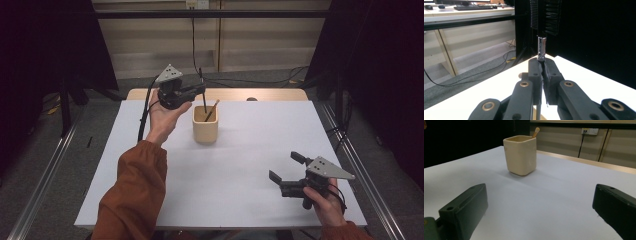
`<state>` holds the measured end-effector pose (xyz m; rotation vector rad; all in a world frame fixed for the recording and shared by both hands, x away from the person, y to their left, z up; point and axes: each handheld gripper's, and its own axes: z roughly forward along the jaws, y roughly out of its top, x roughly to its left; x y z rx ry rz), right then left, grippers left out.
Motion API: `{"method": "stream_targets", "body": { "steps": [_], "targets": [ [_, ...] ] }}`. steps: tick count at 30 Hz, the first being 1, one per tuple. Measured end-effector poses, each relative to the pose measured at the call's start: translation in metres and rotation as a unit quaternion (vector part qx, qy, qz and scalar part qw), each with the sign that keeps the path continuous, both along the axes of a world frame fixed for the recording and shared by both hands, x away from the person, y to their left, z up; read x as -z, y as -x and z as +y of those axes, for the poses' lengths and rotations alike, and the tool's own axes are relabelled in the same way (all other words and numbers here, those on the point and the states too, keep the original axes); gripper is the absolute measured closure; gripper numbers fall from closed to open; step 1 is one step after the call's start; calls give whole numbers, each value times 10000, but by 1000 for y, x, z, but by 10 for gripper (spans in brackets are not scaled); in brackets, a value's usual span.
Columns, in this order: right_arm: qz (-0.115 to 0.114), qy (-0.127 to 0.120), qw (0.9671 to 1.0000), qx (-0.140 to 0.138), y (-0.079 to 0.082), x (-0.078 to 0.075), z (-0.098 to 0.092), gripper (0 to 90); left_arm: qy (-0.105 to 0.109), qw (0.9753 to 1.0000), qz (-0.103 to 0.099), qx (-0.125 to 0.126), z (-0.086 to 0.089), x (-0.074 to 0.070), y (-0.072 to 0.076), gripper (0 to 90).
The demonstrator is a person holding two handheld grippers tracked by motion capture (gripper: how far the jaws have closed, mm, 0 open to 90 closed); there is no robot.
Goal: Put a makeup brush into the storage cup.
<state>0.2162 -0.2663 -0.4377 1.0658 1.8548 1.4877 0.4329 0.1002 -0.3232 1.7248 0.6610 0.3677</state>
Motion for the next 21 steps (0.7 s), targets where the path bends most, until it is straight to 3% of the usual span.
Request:
{"method": "stream_targets", "body": {
  "steps": [21],
  "targets": [
    [-8, 10, 10000, 0, 0, 0, 0, 0, -75, 9998, 191, 1, -2, 26, -5, 860]
  ]
}}
